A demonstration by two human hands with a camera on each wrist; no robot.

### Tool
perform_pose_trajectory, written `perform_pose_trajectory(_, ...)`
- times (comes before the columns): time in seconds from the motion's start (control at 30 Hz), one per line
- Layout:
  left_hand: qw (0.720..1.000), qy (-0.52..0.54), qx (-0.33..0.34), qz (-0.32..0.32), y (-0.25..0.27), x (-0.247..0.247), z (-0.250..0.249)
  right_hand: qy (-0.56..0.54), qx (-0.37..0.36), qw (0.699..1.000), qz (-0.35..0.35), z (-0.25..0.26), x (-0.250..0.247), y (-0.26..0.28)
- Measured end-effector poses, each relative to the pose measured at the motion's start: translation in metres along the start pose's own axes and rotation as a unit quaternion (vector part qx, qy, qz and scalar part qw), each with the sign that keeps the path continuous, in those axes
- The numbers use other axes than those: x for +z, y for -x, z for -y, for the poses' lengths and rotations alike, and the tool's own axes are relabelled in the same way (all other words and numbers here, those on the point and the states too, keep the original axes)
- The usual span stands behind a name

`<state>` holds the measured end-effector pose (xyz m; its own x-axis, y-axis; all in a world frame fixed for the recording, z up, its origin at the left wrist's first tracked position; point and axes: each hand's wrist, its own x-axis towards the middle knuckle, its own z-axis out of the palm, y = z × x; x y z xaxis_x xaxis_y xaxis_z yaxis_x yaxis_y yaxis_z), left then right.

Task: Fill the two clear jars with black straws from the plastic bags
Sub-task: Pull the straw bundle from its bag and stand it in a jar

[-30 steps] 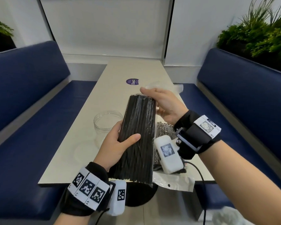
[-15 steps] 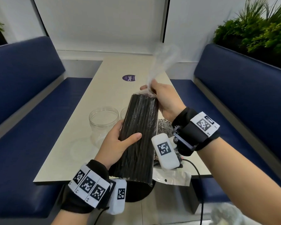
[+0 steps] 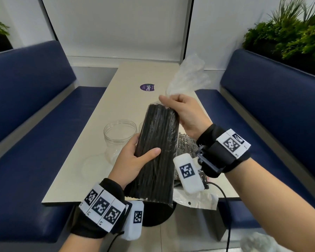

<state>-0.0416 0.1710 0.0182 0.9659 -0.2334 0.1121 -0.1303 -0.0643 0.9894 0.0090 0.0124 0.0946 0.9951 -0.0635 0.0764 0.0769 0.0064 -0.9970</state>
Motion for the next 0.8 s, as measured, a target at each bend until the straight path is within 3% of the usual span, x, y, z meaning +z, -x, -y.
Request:
perform_pose_trajectory(0.07,1.0,-0.009,0.001,0.006,0.001,0.0,0.0,-0.011,-0.021,0.999,-0.026,0.001,0.0,0.001)
perform_pose_trajectory(0.2,1.0,-0.002,0.005,0.007,0.0,-0.001,0.0,-0.13,0.039,0.991,0.009,0.006,0.003,-0.001)
perform_pose_trajectory(0.4,1.0,-0.006,0.007,0.0,0.002,-0.004,0.0,-0.042,-0.041,0.998,-0.026,0.001,0.005,0.006)
perform_pose_trajectory(0.57,1.0,0.004,0.007,0.004,0.003,-0.005,0.001,-0.094,0.019,0.995,-0.024,0.005,0.008,0.002)
perform_pose_trajectory(0.73,1.0,0.012,0.001,-0.003,0.005,-0.005,0.003,-0.026,-0.052,0.998,-0.001,0.0,0.006,0.008)
perform_pose_trajectory(0.8,1.0,0.009,0.003,0.0,0.005,-0.004,0.003,-0.032,-0.054,0.998,-0.028,0.002,0.005,0.007)
